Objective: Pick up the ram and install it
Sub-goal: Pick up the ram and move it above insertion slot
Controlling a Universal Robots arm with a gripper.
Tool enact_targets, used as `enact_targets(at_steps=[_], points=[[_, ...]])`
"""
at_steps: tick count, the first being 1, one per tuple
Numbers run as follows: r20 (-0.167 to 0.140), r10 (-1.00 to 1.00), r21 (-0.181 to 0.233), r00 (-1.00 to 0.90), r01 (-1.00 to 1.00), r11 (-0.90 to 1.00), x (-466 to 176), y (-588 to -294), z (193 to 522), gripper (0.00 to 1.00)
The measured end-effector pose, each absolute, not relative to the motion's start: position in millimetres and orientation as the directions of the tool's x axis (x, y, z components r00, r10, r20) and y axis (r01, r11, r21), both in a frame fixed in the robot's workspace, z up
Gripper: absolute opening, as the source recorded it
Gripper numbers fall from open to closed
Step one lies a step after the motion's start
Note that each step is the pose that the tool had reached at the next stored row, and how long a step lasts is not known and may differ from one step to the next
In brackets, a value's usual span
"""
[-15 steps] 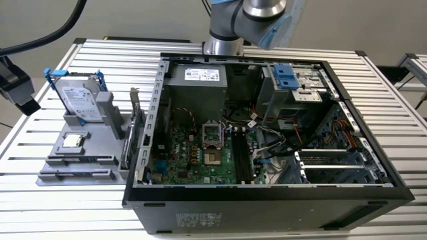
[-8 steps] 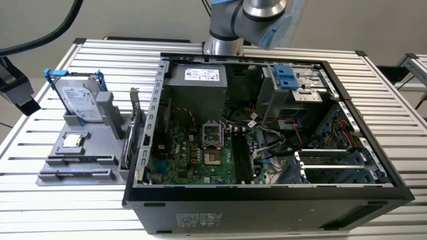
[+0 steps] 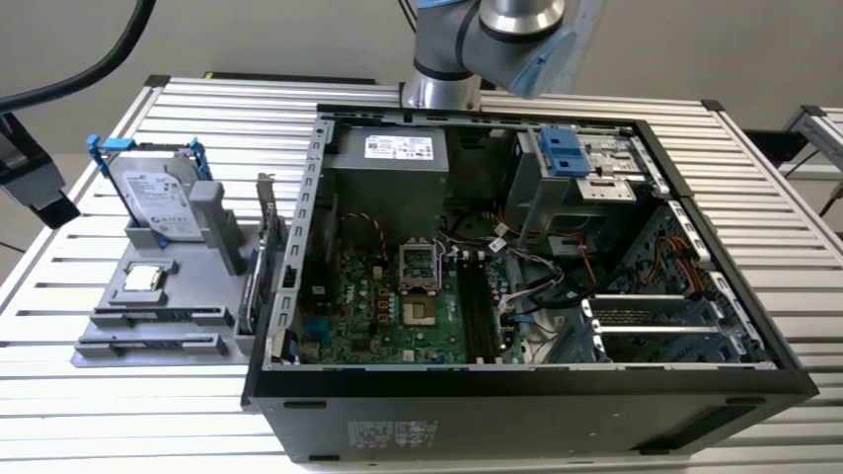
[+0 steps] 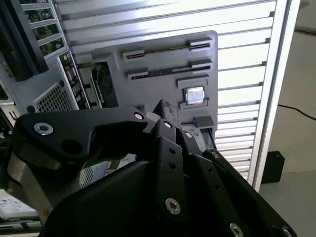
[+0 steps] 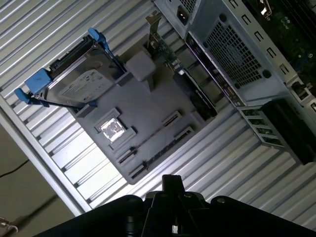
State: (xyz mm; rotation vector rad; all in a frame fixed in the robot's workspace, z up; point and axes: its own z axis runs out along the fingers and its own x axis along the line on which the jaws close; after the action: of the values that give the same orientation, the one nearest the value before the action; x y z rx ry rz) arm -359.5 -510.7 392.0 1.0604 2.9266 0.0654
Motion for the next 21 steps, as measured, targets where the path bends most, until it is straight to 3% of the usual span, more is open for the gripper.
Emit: enact_targets(at_steps=[21], points=[[-0.012,0.719,0.049,-0.695,0.718,0.694,-360.0,-510.7,392.0,0.0]])
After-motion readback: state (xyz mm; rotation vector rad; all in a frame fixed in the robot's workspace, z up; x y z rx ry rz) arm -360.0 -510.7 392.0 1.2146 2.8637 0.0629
